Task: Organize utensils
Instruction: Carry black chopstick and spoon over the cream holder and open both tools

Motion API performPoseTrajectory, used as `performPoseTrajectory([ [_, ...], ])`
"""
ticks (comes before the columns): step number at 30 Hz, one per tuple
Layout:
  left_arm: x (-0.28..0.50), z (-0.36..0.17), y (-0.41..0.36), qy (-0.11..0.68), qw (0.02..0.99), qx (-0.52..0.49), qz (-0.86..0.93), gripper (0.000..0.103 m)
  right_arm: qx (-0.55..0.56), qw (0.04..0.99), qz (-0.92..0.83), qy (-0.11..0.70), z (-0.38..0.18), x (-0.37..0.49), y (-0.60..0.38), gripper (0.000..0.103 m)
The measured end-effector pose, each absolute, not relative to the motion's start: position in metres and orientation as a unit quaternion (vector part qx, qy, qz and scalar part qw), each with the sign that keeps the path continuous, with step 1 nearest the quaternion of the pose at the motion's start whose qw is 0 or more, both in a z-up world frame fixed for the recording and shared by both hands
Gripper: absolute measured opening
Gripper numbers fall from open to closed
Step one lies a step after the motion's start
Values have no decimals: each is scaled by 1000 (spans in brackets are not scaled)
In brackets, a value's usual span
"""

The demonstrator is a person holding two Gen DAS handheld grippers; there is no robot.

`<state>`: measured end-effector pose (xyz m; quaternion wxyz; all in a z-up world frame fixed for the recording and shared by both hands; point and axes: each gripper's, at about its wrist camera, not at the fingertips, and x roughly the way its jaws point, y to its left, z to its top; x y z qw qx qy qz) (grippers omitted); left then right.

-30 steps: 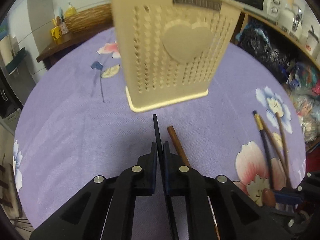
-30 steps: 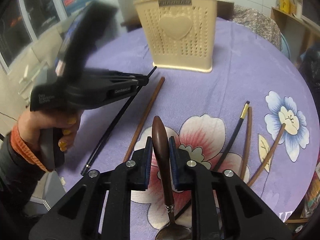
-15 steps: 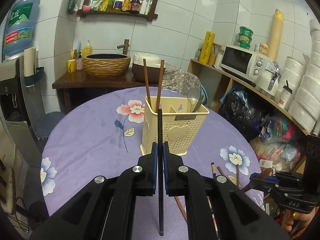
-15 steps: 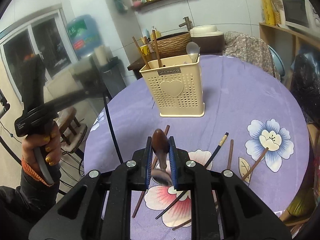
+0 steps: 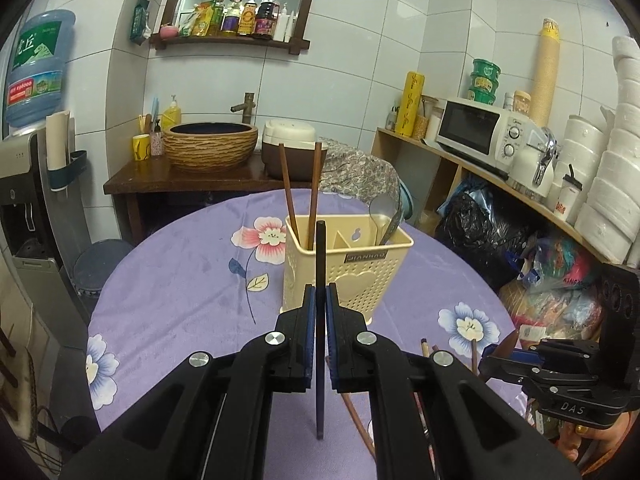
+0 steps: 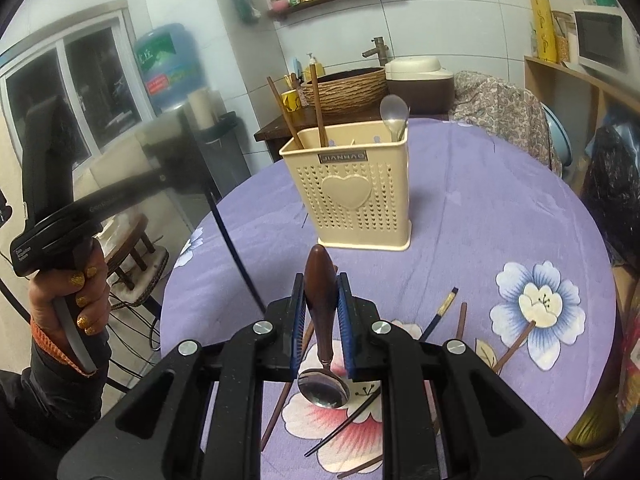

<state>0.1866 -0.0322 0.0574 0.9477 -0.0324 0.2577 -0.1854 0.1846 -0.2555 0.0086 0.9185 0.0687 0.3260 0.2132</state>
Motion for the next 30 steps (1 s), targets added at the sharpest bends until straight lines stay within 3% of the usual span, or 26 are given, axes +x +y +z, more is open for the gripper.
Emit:
performPoseTrajectory([
  [4, 198, 79, -36, 244, 949, -41, -194, 6, 64, 922, 220, 313, 31, 203, -255, 16],
  [12, 230, 181, -49, 180, 961, -53, -205, 6, 42, 951, 207, 228, 148, 261, -251, 16],
  [16, 245, 208, -63, 151, 972, -33, -176, 6, 44, 960, 185, 208, 176, 293, -249, 16],
  [30, 289, 98, -77, 232, 966, 5, -119, 6, -1, 954, 136, 268, 67, 338, -225, 16],
])
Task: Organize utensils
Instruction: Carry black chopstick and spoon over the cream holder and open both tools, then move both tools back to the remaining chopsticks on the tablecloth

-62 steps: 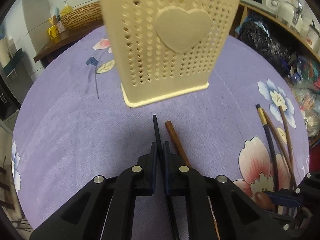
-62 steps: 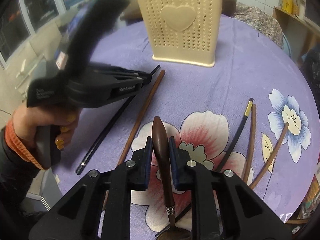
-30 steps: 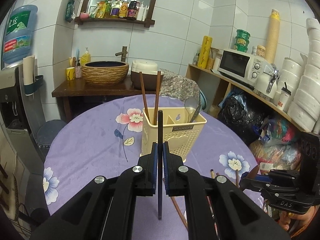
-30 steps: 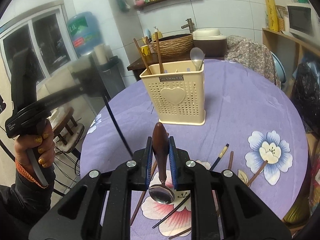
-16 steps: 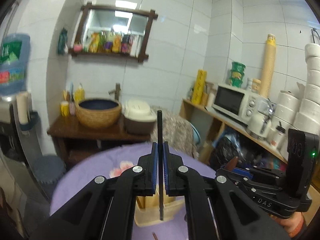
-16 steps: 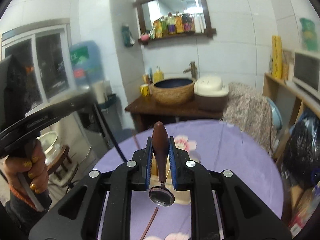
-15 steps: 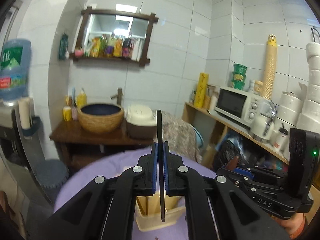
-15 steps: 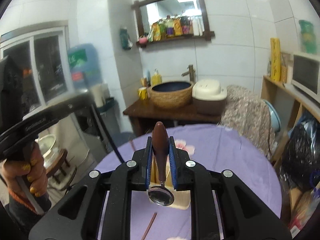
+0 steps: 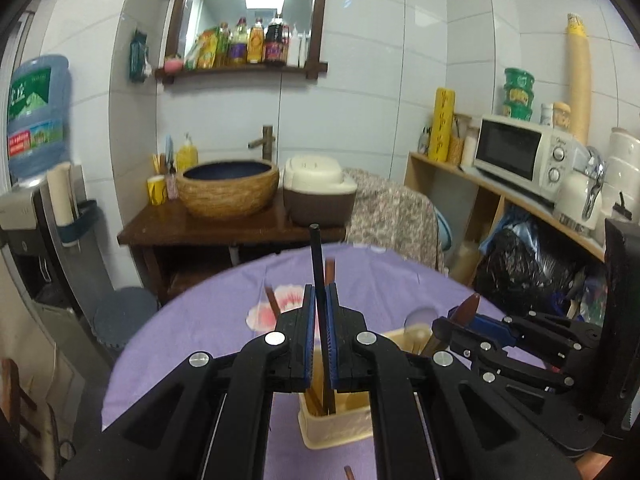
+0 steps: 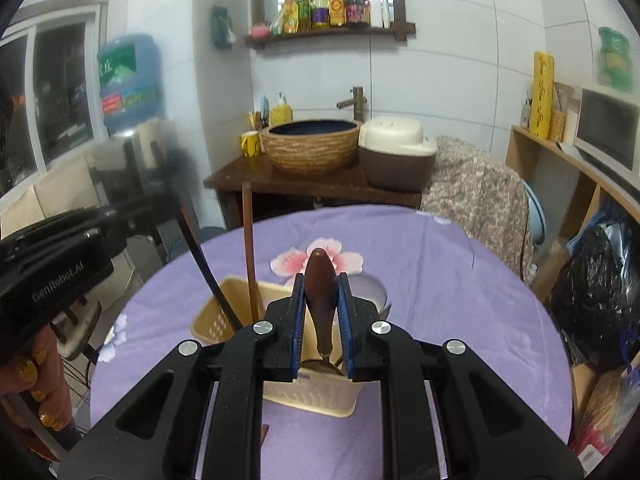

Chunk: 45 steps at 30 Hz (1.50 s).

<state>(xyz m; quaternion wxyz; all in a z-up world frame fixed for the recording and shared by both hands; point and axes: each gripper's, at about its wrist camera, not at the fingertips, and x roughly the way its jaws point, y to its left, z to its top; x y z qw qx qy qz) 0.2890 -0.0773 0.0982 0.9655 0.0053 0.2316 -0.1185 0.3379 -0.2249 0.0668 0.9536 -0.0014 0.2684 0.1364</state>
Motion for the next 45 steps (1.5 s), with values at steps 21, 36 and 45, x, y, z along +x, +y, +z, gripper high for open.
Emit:
performPoseTrajectory([
  [21, 216, 51, -48, 224, 964, -10, -143, 98, 39, 965, 106, 236, 41, 279, -258, 85],
  [36, 170, -40, -38, 322, 940, 26, -110, 98, 85, 923, -5, 374, -75, 193, -334, 91],
  [45, 166, -55, -60, 366, 916, 32, -162, 97, 63, 906, 41, 416, -100, 199, -311, 53],
])
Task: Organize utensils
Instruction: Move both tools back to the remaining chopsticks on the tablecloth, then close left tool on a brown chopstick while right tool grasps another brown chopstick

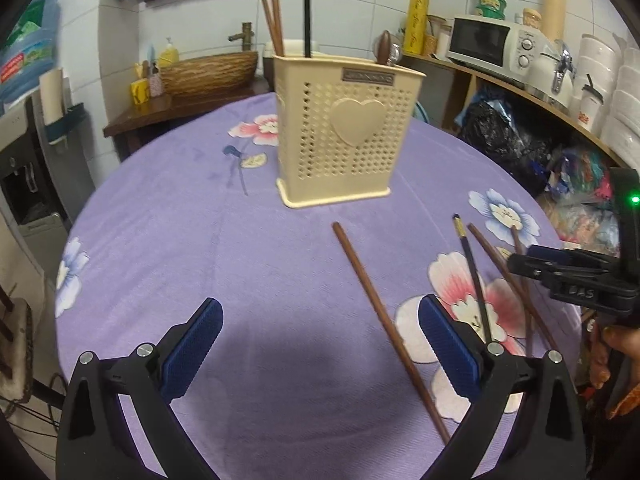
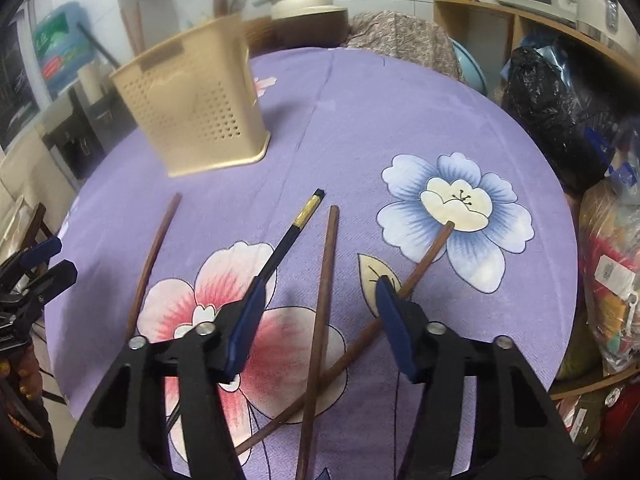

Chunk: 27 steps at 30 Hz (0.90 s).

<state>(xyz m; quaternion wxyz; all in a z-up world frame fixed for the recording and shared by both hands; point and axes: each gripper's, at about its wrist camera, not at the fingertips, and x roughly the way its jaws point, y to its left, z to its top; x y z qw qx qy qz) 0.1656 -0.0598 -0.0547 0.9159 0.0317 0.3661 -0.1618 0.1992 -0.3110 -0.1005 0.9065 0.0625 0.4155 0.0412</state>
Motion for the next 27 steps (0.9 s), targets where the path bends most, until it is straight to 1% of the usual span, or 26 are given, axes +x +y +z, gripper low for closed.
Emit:
performPoseTrajectory([
  [1, 166, -56, -63, 370, 914, 36, -162, 96, 59, 904, 42, 421, -103, 201, -309, 52],
  [3, 167, -61, -71, 377, 910, 43, -165, 89, 56, 899, 42, 432, -106, 205, -306, 50],
  [5, 170, -65, -78, 390, 903, 51, -171, 85, 50, 895, 38, 442, -110, 207, -304, 49],
  [7, 173, -68, -84, 400, 898, 51, -177, 83, 40, 891, 29, 451, -112, 210, -303, 48],
  [10, 183, -74, -94, 414, 892, 59, -174, 70, 36, 888, 26, 457, -112, 214, -302, 43],
  [12, 192, -81, -103, 424, 887, 73, -166, 55, 35, 886, 26, 461, -114, 216, -304, 42],
  [16, 208, -92, -116, 446, 877, 83, -160, 42, 38, 884, 30, 464, -116, 219, -305, 40],
  [17, 211, -94, -117, 448, 876, 85, -156, 38, 37, 884, 31, 465, -116, 220, -304, 38],
  [19, 217, -95, -119, 446, 878, 85, -148, 35, 33, 884, 30, 465, -115, 223, -304, 33],
  [21, 221, -95, -122, 447, 878, 86, -146, 34, 36, 885, 28, 464, -115, 227, -305, 25],
  [27, 237, -96, -131, 451, 877, 95, -138, 25, 27, 886, 21, 462, -115, 242, -303, 18],
])
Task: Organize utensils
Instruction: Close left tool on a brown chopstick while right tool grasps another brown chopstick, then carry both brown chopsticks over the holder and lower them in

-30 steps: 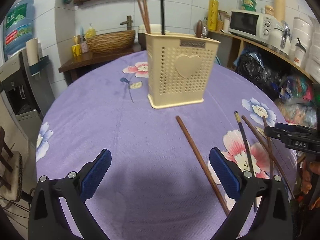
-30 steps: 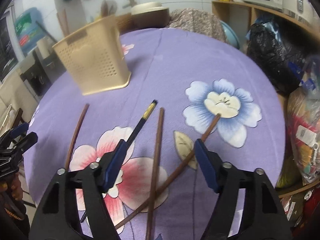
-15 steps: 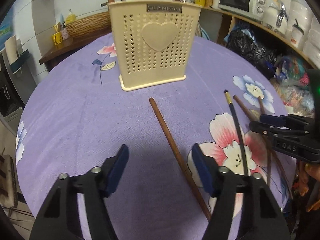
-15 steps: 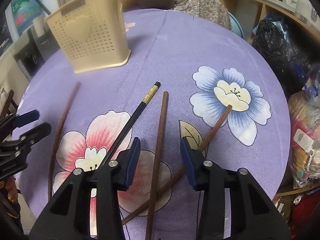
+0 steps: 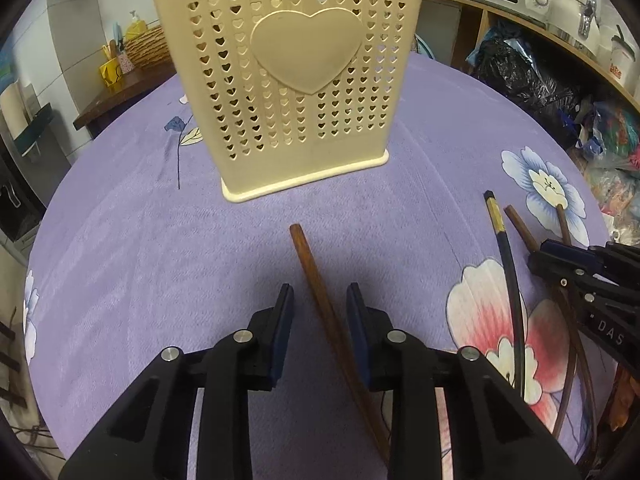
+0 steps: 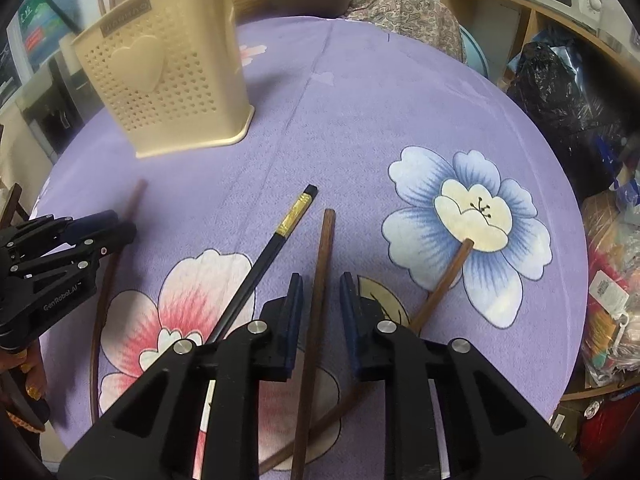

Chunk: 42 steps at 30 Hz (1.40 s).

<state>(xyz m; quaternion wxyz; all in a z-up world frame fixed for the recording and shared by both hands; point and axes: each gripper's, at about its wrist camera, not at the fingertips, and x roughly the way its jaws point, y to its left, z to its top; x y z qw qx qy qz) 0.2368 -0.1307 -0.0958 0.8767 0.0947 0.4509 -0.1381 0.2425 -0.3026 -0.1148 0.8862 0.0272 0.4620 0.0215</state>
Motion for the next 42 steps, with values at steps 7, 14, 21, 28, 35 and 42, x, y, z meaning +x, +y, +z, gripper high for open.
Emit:
performPoseTrajectory([
  [7, 244, -96, -140, 455, 874, 99, -138, 14, 20, 887, 16, 461, -114, 261, -299, 9],
  [14, 244, -97, -141, 451, 875, 96, -147, 11, 23, 890, 21, 456, -114, 258, -299, 8],
  [21, 238, -85, -129, 431, 885, 69, -159, 10, 58, 899, 51, 431, -100, 241, -308, 8],
  [28, 210, -37, -87, 367, 914, 23, -172, 9, 99, 920, 99, 367, -49, 204, -313, 8],
  [35, 193, 12, -55, 307, 936, 1, -172, 8, 95, 944, 146, 280, 20, 170, -295, 7],
  [42, 183, 46, -43, 264, 948, -13, -175, 8, 64, 954, 166, 240, 63, 165, -273, 7],
])
